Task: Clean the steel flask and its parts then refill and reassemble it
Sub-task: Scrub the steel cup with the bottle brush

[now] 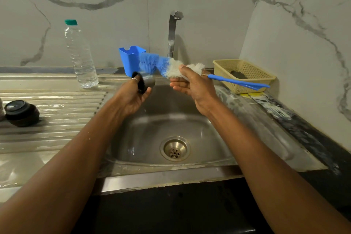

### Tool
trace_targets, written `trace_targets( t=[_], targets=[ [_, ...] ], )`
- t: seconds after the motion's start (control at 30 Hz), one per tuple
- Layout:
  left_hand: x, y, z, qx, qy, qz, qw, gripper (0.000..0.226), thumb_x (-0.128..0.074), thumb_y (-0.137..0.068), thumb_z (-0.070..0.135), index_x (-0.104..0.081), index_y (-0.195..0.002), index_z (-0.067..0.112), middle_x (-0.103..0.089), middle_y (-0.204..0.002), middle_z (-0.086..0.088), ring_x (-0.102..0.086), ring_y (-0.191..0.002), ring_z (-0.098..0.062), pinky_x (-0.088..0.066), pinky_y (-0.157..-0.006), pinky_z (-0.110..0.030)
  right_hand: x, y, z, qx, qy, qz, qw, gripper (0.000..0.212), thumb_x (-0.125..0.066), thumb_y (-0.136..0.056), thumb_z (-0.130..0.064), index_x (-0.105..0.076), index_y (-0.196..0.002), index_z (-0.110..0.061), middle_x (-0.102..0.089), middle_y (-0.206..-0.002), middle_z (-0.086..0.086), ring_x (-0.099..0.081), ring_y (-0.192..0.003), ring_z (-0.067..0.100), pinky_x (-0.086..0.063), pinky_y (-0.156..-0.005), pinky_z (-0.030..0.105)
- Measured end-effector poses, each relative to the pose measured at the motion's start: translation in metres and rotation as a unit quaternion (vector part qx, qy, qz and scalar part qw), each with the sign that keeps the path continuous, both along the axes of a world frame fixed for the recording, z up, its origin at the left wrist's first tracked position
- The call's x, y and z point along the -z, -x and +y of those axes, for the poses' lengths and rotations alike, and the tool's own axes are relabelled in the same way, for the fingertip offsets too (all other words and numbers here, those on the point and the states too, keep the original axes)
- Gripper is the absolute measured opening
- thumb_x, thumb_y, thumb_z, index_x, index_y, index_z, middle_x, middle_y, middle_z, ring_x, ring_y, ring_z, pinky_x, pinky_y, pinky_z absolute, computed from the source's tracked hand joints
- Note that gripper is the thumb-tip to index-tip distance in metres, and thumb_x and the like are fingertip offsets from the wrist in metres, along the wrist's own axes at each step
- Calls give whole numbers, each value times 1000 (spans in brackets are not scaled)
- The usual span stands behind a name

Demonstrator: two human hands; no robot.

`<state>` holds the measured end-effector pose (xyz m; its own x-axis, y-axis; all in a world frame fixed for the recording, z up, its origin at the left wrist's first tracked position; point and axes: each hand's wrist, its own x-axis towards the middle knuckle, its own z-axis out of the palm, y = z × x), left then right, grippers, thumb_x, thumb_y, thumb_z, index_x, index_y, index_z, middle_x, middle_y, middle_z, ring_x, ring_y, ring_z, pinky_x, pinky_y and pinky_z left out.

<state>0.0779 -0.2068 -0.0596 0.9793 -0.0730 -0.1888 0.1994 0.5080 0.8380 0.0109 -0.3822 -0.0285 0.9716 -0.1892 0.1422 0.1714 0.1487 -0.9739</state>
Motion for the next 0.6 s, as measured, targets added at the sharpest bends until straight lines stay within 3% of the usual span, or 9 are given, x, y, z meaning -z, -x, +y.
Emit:
trace_targets(
  t=[0.07,0.17,0.23,0.3,0.43,0.6],
  targets=[
    [-1,0,-1,-7,5,-10,1000,23,-47,-106,8,-61,-124,9,-68,-105,-9,-68,-80,-13,-56,-52,-16,-3,-1,1,11,-15,-2,1000,20,-61,-101,-25,-70,-103,-8,-77,-84,12,-76,-76,20,-62,-72,28],
    [0,-3,-2,-19,16,-24,999,21,-51,-102,2,-64,-118,9,-71,-91,-6,-70,-72,-10,-55,-52,-16,0,-3,2,58,5,4,998,17,-63,-99,-21,-70,-104,-7,-77,-84,14,-76,-71,21,-61,-63,25],
    [3,-7,-1,-30,-1,-30,999,28,-49,-102,-1,-62,-126,8,-71,-92,-6,-69,-70,-10,-54,-50,-15,4,-2,3,55,40,3,998,13,-64,-98,-20,-70,-100,-9,-77,-81,13,-77,-72,23,-61,-64,25],
    [6,-10,-1,-35,-27,-30,999,31,-48,-102,-3,-61,-130,4,-70,-92,-7,-68,-72,-10,-52,-48,-14,-1,0,2,61,18,-14,998,14,-64,-98,-18,-70,-101,-7,-77,-82,13,-76,-71,23,-62,-64,27],
    [9,-13,0,-44,-67,-9,997,33,-44,-103,-5,-60,-130,2,-67,-89,-9,-64,-47,-6,-48,-42,-13,-12,5,2,35,-26,-43,998,17,-61,-100,-16,-69,-107,-3,-76,-81,12,-75,-70,21,-62,-66,27],
    [13,-17,1,-56,-109,11,992,34,-40,-104,-5,-57,-133,-3,-69,-96,-15,-64,-44,-8,-47,-40,-15,-6,5,9,16,-13,-24,1000,15,-62,-101,-20,-71,-102,-9,-77,-80,10,-76,-73,20,-61,-67,25]
  ],
)
